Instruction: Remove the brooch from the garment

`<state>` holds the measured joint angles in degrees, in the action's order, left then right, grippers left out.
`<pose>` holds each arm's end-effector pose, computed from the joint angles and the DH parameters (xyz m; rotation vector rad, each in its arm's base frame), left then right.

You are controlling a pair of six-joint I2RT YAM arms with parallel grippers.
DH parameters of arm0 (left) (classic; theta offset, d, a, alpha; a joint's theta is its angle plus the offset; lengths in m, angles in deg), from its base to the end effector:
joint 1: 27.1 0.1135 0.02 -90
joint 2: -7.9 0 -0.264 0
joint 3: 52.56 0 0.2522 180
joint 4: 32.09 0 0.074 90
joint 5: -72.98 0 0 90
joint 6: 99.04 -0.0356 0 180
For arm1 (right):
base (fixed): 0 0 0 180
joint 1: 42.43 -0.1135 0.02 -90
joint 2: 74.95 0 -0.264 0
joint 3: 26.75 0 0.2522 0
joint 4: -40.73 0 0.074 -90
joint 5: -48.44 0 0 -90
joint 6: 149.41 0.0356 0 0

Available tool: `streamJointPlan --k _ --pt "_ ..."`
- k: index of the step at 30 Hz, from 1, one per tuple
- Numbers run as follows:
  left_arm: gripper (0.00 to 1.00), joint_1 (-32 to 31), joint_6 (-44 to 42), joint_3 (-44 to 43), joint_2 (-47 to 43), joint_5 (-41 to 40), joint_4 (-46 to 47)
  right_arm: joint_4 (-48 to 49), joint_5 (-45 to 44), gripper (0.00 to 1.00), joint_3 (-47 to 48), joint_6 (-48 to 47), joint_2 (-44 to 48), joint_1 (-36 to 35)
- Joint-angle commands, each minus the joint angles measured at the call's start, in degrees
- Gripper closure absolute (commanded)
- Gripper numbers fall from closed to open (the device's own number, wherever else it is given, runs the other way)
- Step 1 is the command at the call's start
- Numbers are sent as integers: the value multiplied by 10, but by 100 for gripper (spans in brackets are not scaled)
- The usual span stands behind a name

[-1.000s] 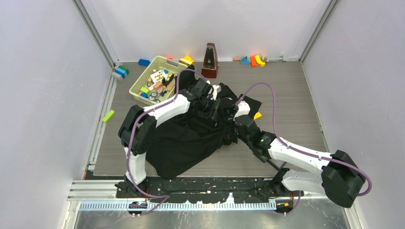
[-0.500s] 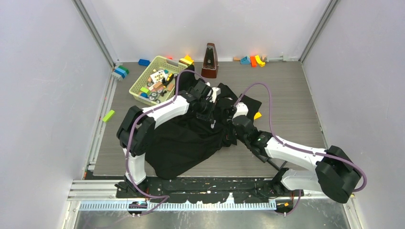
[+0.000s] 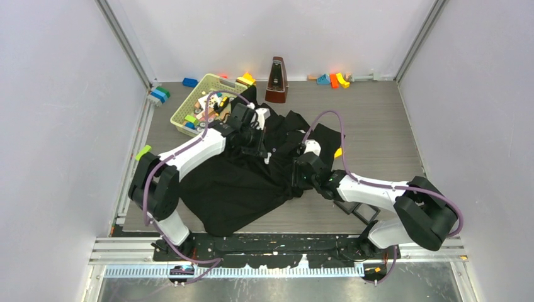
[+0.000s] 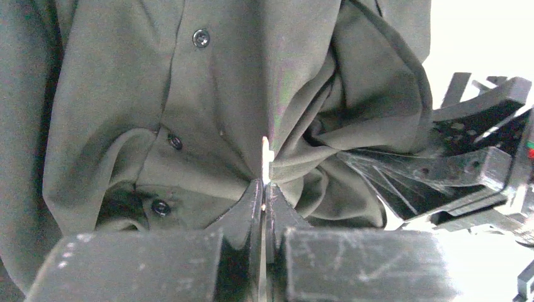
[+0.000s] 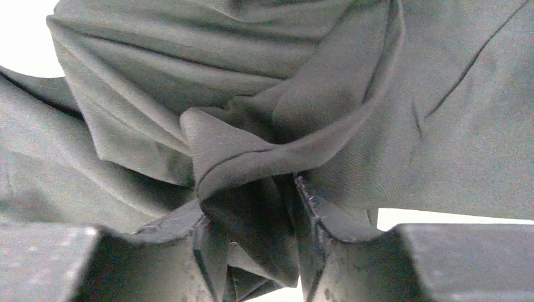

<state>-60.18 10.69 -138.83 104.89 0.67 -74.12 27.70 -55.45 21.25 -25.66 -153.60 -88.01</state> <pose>0.3001 -0.2084 0.2427 0.4364 2.5593 -0.7499 0.1905 0.1822 0.1688 -0.1199 2.3400 0.4195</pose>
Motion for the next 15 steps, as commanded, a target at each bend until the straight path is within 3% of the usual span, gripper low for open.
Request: streamJointPlan --k 1,4,6,8,13,15 --pt "100 19 16 19 -44 40 27 -18 -20 54 25 20 4 0" --pt "100 39 34 37 -61 74 41 -37 -19 45 37 25 14 3" --pt "100 48 45 48 -71 90 47 -48 -3 30 47 30 22 6" --pt "100 52 50 53 -80 92 43 -52 11 23 62 38 33 10" --pt "100 73 86 81 -94 131 63 -51 14 19 78 93 66 17" --pt "100 92 115 105 -101 168 98 16 3 19 57 130 90 17"
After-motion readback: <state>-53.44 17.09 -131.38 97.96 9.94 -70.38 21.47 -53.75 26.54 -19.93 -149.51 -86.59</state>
